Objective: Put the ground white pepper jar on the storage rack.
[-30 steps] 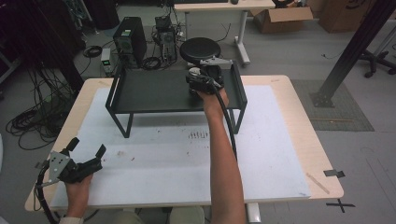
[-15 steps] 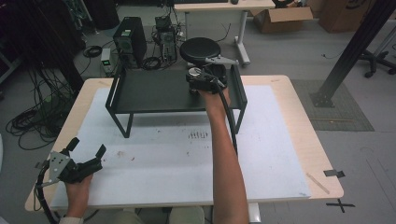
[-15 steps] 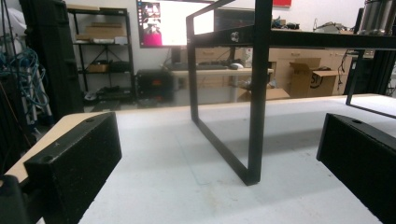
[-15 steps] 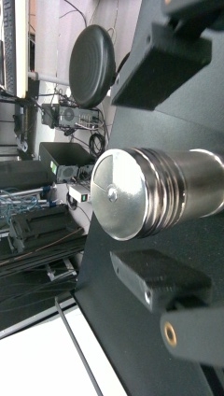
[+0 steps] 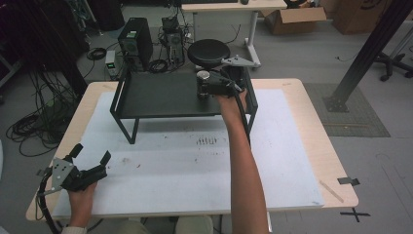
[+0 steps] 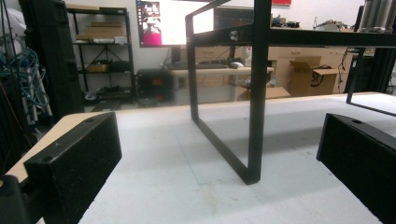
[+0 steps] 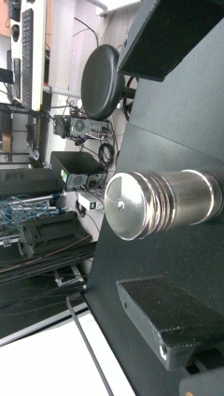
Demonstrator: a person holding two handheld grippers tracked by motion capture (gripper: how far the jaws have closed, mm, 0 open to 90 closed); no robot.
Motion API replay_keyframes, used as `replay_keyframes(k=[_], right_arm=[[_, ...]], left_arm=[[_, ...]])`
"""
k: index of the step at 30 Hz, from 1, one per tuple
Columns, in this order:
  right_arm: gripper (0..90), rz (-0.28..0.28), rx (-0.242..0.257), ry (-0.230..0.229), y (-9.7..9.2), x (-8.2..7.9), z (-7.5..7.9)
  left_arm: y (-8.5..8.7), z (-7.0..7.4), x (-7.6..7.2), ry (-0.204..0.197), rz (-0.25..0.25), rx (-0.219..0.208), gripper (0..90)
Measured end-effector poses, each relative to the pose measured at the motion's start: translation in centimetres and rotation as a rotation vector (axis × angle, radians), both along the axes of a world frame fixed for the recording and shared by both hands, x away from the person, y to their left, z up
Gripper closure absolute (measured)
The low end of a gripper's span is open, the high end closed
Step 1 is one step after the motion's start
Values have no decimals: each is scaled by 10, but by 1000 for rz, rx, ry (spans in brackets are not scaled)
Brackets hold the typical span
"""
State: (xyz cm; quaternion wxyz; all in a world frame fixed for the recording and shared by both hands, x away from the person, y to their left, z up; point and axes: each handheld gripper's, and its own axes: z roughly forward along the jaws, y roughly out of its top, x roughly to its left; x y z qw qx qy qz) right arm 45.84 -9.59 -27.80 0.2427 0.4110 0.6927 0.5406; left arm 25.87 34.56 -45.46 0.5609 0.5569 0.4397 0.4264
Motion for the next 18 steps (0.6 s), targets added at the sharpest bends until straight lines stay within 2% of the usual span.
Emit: replay_keyframes(k=[9, 15, 18], right_arm=[[0, -3, -19, -38, -11, -12, 10], [0, -1, -6, -46, -19, -21, 14], [0, 10, 10, -68, -23, -28, 14]], left_arm=[[0, 0, 0, -2, -1, 2, 2], [0, 0, 0, -1, 0, 1, 2], [0, 0, 0, -1, -1, 1, 2]])
